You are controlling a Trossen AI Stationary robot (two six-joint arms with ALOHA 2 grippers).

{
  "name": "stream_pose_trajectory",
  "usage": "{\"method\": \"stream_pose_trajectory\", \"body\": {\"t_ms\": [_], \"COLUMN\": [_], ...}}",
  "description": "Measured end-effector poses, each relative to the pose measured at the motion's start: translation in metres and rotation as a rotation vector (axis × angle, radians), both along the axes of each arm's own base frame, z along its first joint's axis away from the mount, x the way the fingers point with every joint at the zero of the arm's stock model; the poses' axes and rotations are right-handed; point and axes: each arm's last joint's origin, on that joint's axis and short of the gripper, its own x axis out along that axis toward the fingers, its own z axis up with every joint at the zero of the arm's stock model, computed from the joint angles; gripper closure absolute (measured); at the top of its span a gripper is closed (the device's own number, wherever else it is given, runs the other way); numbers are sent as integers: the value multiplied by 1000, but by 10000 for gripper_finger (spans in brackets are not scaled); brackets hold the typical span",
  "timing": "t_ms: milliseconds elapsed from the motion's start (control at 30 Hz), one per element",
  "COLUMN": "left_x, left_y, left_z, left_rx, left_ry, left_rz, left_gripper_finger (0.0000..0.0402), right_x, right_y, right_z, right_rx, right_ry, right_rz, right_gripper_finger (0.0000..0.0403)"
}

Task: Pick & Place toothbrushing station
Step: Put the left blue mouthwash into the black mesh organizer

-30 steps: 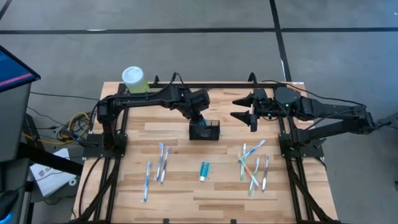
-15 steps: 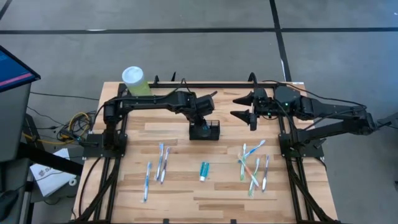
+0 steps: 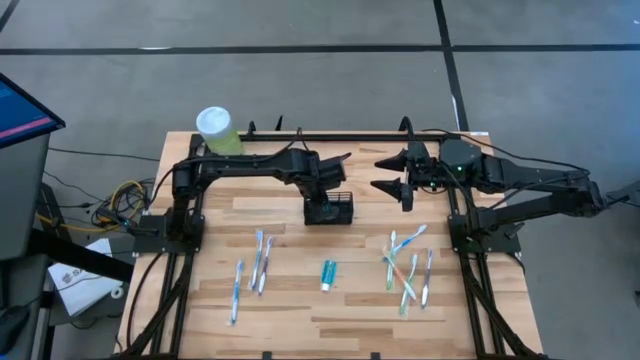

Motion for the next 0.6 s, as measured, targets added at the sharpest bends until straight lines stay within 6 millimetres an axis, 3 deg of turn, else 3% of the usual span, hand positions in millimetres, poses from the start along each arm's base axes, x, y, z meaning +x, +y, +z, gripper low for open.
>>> {"method": "stream_pose_trajectory", "body": {"t_ms": [600], "left_x": [4], "left_y": [-3], "left_z": [1], "left_rx": [58], "left_ry": [-14], "left_rz": [-115], "left_gripper_finger": [309], "right_x": [0], "right_y": [0], "right_z": [0], "right_rx": [-14], "right_ry": [3], "right_rz": [4], "right_gripper_finger": [110]}}
